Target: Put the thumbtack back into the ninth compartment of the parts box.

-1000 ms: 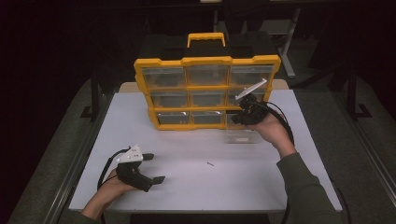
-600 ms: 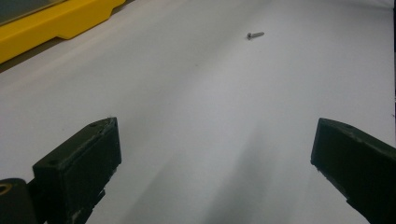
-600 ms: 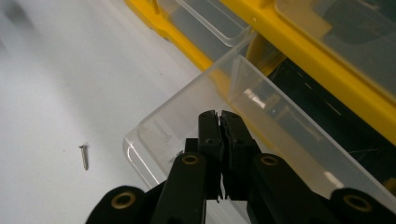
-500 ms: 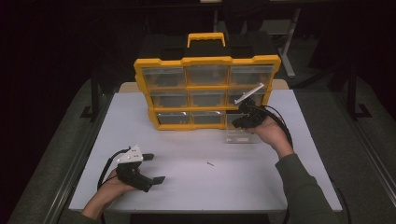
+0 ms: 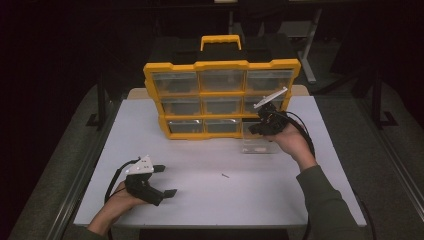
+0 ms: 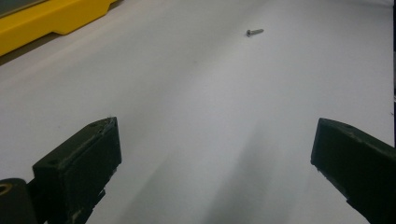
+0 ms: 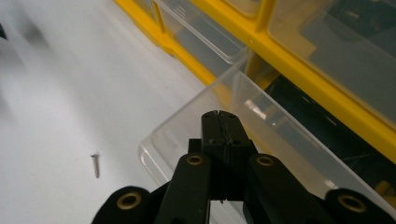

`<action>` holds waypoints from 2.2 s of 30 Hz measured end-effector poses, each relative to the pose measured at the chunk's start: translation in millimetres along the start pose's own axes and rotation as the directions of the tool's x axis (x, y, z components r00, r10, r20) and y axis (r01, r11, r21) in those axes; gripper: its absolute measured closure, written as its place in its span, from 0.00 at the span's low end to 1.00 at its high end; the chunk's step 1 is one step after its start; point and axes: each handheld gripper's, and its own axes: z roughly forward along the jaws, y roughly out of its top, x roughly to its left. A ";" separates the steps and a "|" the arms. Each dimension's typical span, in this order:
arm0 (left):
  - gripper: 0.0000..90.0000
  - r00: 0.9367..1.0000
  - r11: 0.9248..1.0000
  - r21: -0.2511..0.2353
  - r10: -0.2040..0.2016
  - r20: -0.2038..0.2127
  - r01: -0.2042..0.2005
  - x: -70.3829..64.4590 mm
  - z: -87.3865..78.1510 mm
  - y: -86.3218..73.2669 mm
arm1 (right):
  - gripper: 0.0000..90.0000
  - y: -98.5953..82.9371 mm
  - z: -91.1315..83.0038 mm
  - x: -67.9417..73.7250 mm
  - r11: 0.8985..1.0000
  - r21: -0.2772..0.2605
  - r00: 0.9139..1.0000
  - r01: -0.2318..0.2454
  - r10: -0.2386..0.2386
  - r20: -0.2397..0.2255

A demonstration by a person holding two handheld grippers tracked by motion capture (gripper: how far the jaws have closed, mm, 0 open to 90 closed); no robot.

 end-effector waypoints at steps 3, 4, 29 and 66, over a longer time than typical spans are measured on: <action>0.02 1.000 1.000 0.002 0.000 0.002 0.000 -0.1 0.3 0.0 | 0.98 0.8 -4.1 3.3 1.000 -0.011 1.000 0.000 0.000 -0.011; 0.02 1.000 1.000 0.002 0.000 0.001 0.000 -0.1 0.4 -0.1 | 0.98 1.5 -6.3 5.3 1.000 -0.021 1.000 0.005 -0.005 -0.020; 0.02 1.000 1.000 0.001 -0.009 0.004 0.009 0.6 0.6 -0.4 | 0.98 3.6 -4.2 43.2 0.997 -0.040 0.993 0.067 -0.071 -0.096; 0.02 1.000 1.000 -0.002 -0.006 -0.002 0.006 -0.1 -0.3 -1.2 | 0.85 -29.9 52.6 80.2 0.990 -0.012 0.980 0.138 -0.138 -0.146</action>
